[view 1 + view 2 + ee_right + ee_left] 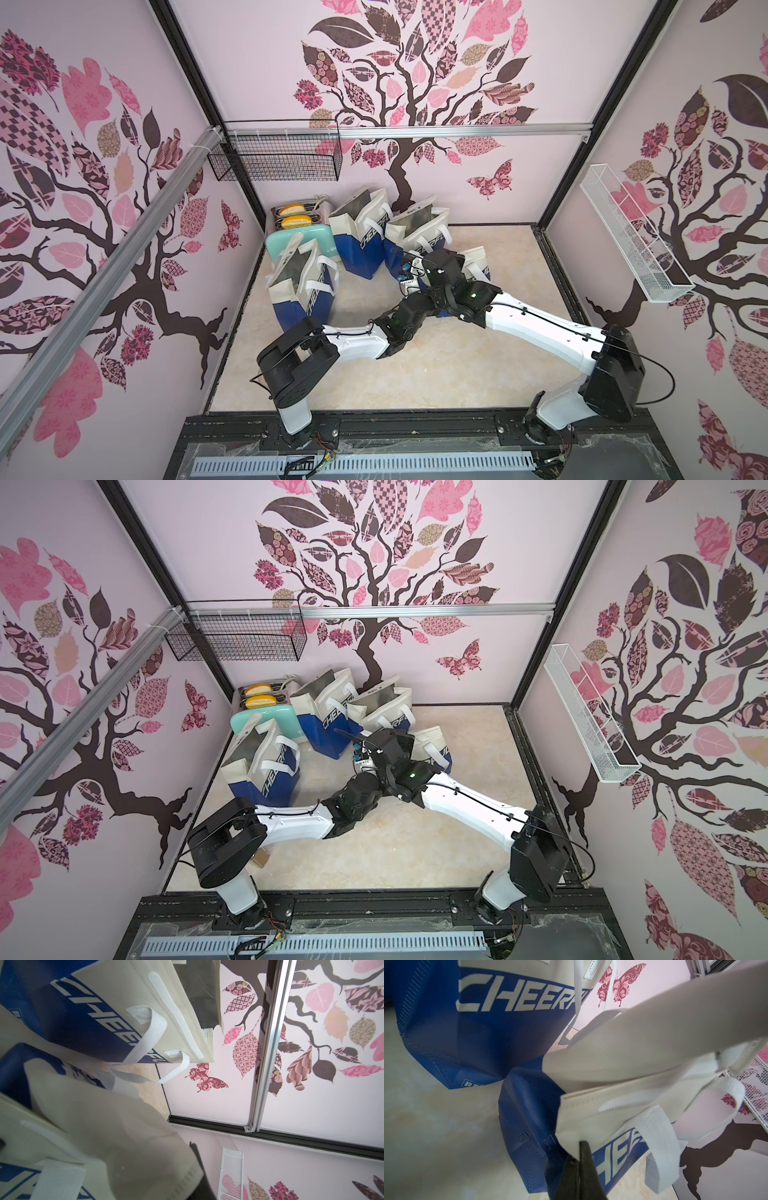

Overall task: Open the takeout bag
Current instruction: Open the takeout bag at the center of the board.

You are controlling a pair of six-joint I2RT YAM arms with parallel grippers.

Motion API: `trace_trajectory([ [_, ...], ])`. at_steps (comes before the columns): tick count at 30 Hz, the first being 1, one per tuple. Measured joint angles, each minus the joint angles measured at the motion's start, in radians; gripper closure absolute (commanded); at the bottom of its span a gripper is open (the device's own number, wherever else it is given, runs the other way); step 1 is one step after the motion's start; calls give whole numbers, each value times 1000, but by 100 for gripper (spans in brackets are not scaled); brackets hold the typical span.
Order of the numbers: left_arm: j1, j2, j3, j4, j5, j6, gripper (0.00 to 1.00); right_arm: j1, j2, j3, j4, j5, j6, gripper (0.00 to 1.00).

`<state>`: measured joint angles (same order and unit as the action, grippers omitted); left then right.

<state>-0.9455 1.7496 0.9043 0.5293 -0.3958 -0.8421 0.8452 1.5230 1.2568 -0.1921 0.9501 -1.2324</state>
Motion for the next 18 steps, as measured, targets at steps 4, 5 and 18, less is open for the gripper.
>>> trace_trajectory([
  [4, 3, 0, 0, -2, -5, 0, 100, 6, 28, 24, 5, 18, -47, 100],
  [5, 3, -1, 0, -5, -5, 0, 100, 6, 30, 34, -16, 14, -27, 94],
  [18, 0, -66, 18, -136, 49, 26, 100, -229, -283, -60, -224, -469, 592, 47],
])
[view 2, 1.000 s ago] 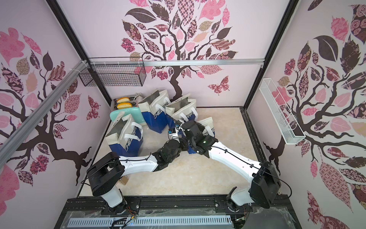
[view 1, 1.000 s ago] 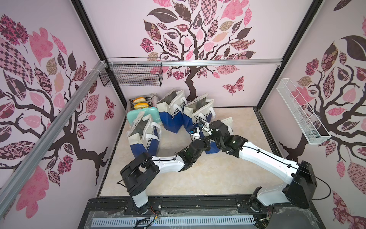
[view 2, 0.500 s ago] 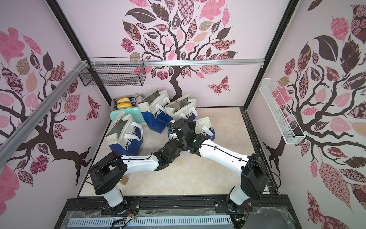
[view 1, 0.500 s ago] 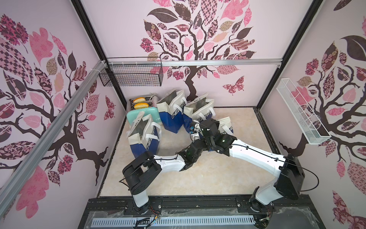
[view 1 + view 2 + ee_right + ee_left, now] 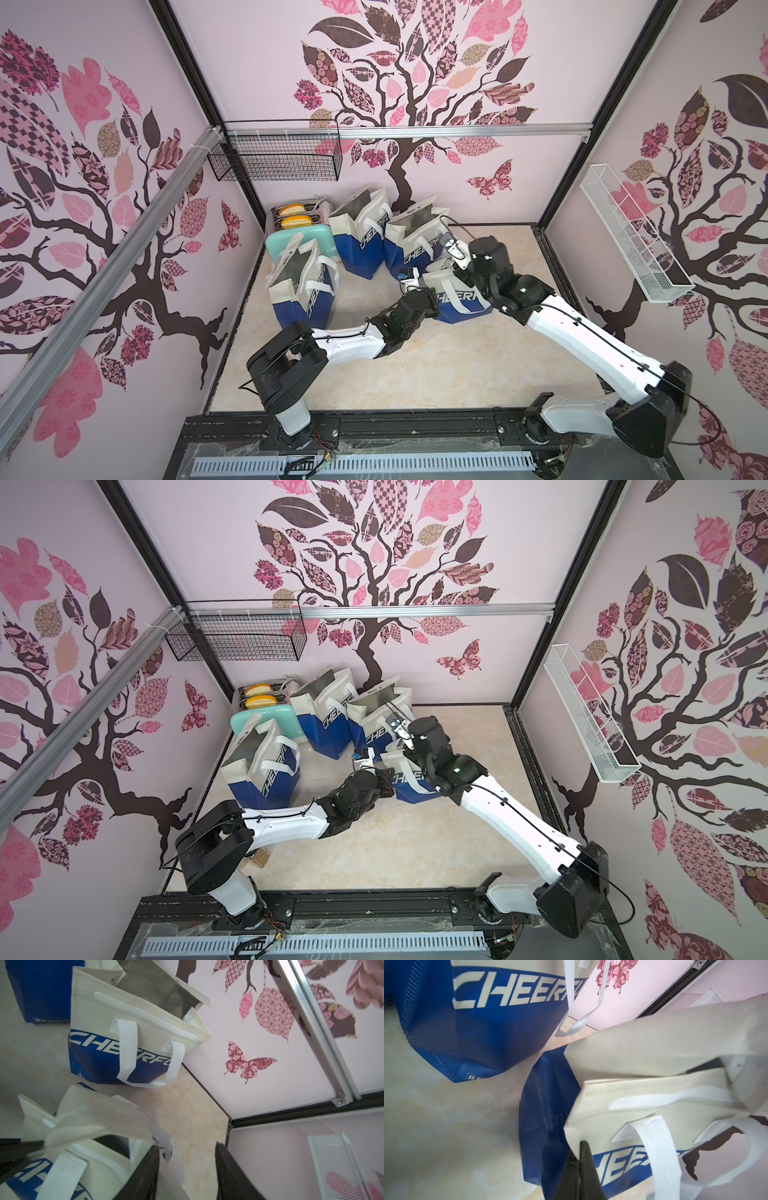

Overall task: Open the takeout bag
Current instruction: Open the takeout bag at the center of the board.

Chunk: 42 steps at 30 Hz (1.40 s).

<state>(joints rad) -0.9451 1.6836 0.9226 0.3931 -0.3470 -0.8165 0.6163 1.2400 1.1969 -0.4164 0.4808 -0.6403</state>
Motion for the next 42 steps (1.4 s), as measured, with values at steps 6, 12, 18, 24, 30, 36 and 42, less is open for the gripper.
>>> trace_trajectory([
  [6, -1, 0, 19, -42, 18, 7, 100, -11, -63, -102, 8, -92, 54, 45],
  [12, -2, 0, 41, -77, 20, 15, 100, -11, -121, -167, 43, -114, 87, 43],
  [18, -2, 0, 47, -94, 19, 25, 100, -11, -250, -225, 83, -36, 79, 42],
  [24, -2, 0, 58, -106, 20, 31, 100, -11, -345, -222, 10, -86, 83, 42],
  [30, -2, 0, 69, -120, 20, 32, 100, -11, -377, -235, -56, -209, 83, 43],
  [36, -2, 0, 69, -122, 20, 32, 100, -11, -348, -258, -76, -277, 83, 41],
  [42, -2, 0, 69, -123, 20, 35, 100, -11, -277, -257, -59, -294, 89, 40],
])
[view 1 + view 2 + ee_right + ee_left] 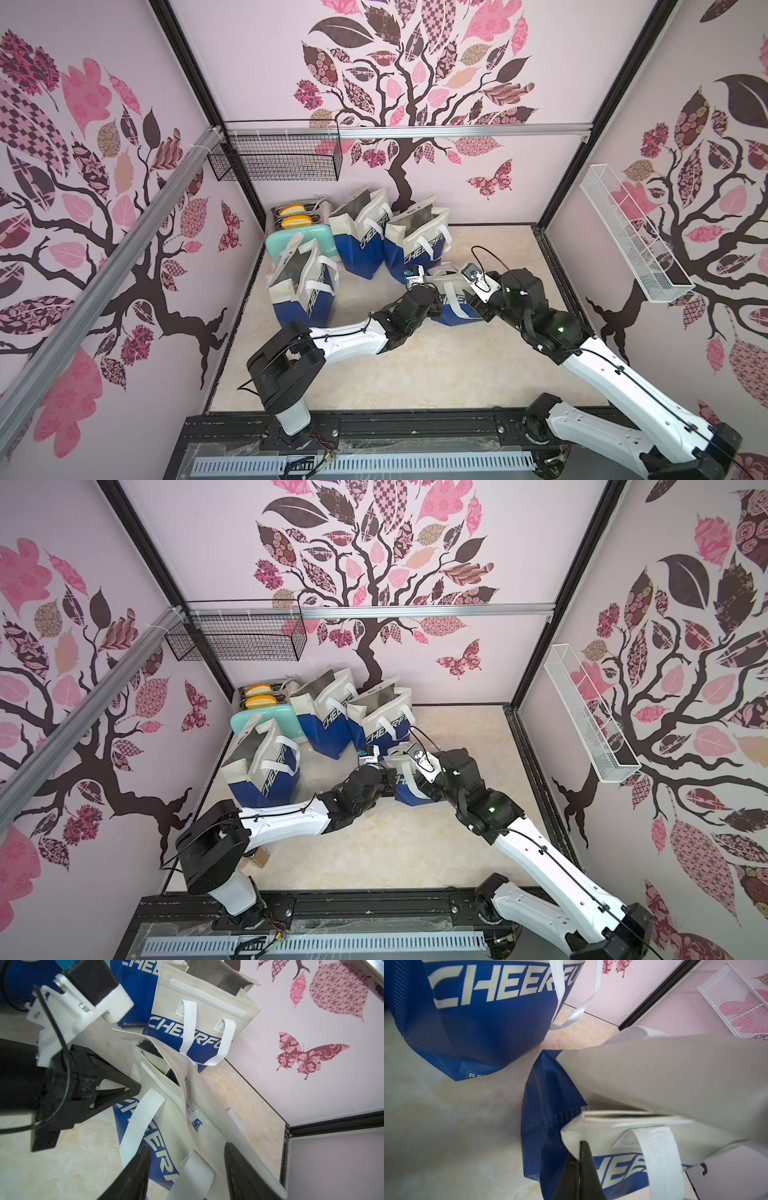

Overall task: Open the takeout bag
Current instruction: Open the takeout bag at the center of the board.

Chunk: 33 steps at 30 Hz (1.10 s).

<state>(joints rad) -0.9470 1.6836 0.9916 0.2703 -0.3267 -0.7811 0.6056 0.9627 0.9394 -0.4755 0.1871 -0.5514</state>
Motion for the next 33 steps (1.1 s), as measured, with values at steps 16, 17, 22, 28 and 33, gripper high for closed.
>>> trace_trajectory([
  [16, 0, 0, 0, 2, -1, 8, 100, 0, 115, 27, 89, 90, 3, 45],
  [17, 0, 0, 0, 2, -1, 8, 100, 0, 122, 29, 92, 95, 1, 46],
  [22, 0, 0, 0, 3, -2, 16, 100, 0, 143, 30, 121, 134, -7, 56],
  [28, 0, -2, 0, 10, -1, 22, 100, 2, 170, 36, 177, 202, -14, 100],
  [33, -1, -2, 13, 8, -1, 25, 100, 9, 239, 121, 147, 271, -17, 100],
])
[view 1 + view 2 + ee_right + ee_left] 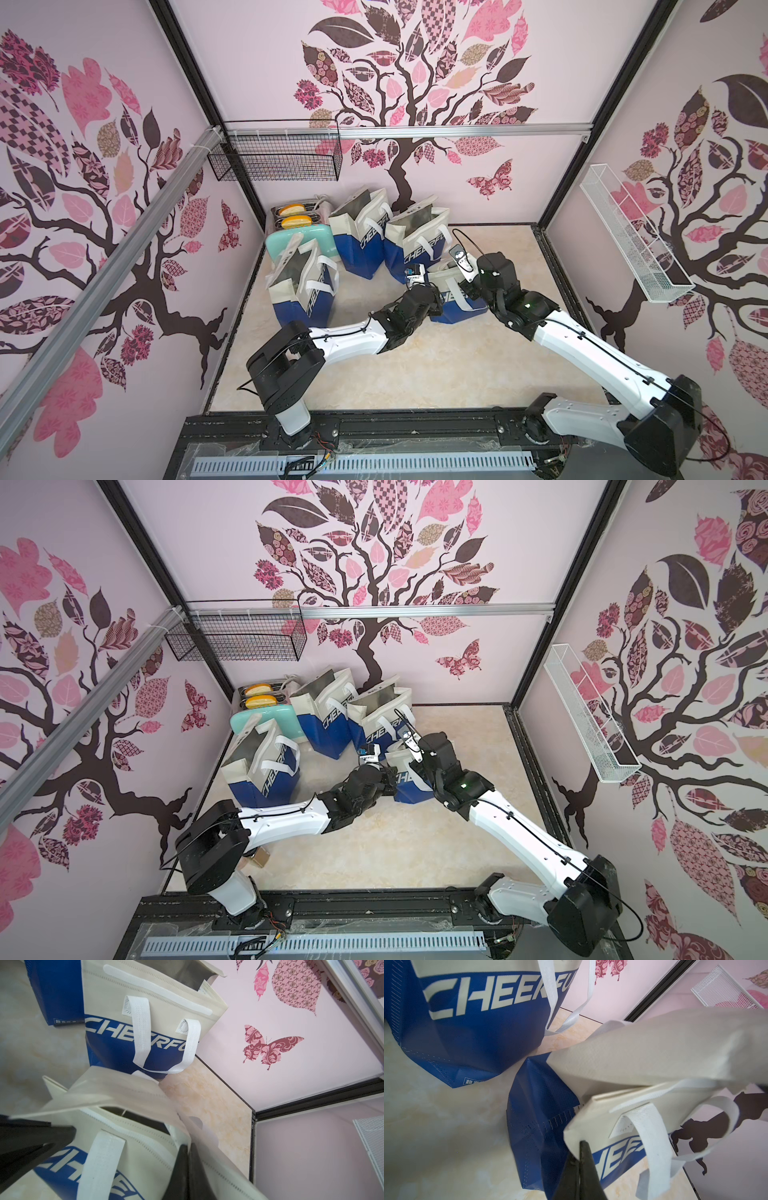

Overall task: Open the takeout bag
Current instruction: Open the takeout bag at the center of the board.

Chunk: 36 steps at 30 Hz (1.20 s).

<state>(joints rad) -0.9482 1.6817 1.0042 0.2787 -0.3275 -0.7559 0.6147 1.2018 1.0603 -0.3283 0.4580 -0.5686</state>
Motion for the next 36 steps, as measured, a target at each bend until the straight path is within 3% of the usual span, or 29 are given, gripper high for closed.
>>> trace_trajectory([
  [6, -16, -18, 44, -43, -21, 25, 100, 33, 32, 89, -27, 136, -67, 100],
  [13, -29, -13, 83, -111, -58, 47, 100, 91, 153, 155, 9, 328, -266, 100],
  [21, -51, 1, 117, -138, -100, 60, 100, 100, 216, 175, 134, 437, -517, 100],
  [28, -53, 1, 119, -142, -140, 74, 100, 97, 283, 235, 232, 479, -682, 100],
  [36, -56, 1, 116, -137, -171, 86, 100, 83, 299, 329, 119, 437, -681, 100],
])
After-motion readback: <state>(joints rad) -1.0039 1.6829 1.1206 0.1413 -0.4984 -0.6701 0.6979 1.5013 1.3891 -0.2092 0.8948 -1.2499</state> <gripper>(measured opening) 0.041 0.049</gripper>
